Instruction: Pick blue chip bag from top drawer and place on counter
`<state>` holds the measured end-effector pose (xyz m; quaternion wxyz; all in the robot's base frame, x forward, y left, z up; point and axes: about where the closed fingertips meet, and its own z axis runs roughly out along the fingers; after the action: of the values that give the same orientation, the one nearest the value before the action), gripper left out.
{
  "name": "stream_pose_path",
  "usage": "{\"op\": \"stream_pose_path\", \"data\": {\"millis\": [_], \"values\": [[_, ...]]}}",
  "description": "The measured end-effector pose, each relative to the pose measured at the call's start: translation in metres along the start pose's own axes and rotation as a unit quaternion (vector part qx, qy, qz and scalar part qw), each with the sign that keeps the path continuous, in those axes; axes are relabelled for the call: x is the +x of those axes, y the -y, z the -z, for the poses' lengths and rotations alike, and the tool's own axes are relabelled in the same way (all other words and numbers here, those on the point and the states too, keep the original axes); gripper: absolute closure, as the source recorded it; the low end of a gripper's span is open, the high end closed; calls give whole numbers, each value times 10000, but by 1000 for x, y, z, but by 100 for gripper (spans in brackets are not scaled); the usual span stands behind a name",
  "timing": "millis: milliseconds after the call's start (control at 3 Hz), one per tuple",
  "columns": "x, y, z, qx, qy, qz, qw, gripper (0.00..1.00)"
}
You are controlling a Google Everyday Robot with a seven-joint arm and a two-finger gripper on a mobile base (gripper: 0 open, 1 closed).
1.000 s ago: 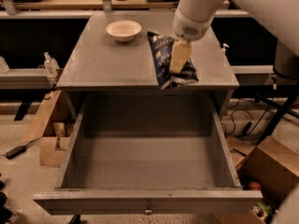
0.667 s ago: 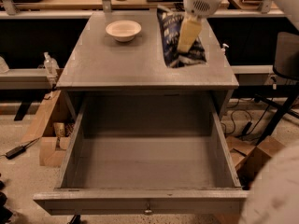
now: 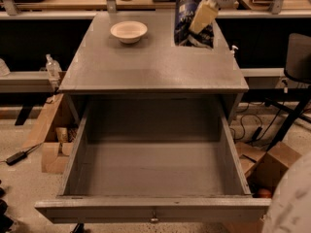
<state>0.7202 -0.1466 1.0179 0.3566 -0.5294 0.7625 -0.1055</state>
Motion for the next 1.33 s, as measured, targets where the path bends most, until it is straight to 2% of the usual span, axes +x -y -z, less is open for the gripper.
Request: {"op": "stream_pose_path", "data": {"millis": [333, 667, 1333], "values": [[14, 0, -27, 145, 340, -84, 9993, 100], [21, -12, -68, 37, 480, 68, 9988, 96], [19, -14, -69, 7, 475, 66, 9989, 50]]}}
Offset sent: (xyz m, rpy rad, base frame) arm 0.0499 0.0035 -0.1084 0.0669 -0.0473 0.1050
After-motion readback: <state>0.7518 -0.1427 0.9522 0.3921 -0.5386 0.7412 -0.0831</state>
